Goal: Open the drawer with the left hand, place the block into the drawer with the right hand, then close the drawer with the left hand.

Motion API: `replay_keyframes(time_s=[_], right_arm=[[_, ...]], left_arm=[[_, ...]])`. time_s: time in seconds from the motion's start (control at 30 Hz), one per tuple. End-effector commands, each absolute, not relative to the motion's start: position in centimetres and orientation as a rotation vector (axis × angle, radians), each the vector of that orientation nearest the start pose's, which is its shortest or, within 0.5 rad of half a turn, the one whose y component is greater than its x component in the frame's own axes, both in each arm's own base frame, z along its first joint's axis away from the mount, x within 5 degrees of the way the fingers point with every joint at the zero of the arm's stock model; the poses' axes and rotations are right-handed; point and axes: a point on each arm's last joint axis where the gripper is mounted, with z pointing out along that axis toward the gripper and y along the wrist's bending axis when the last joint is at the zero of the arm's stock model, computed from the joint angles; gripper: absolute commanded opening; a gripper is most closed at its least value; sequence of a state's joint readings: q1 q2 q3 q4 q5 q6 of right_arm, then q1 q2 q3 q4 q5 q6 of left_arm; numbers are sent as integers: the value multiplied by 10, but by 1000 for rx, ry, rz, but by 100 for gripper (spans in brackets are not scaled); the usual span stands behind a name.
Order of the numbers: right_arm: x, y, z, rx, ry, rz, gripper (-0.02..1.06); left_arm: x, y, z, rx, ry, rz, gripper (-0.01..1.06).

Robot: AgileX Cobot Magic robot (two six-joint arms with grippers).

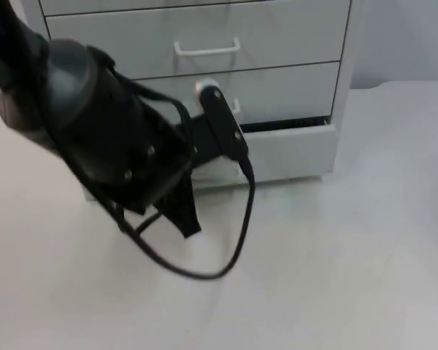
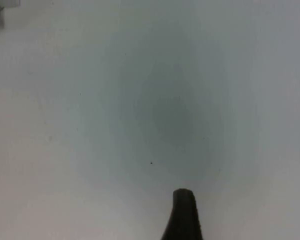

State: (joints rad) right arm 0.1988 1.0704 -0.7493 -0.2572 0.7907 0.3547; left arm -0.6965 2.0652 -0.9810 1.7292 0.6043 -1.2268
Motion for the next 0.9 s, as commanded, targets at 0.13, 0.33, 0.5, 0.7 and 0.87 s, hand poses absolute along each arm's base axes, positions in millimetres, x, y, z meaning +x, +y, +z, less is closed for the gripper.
replay_keyframes(time_s=[0.13,0.33,0.5,0.7,0.87], right_arm=[[194,21,278,29,2538,-92,60],[195,21,278,29,2534,-90,60],[195,22,279,28,2532,-89,60],[195,22,279,28,2532,-89,60],[195,21,278,29,2534,-90,60]], left_arm=[[345,-183,108,1003,2062,693,0],[343,-183,108,992,2087,708,0],[318,-198,99,1063,2250,687,0],[269,-230,116,1201,2434,486,0],[242,-240,148,1260,2543,211,0]])
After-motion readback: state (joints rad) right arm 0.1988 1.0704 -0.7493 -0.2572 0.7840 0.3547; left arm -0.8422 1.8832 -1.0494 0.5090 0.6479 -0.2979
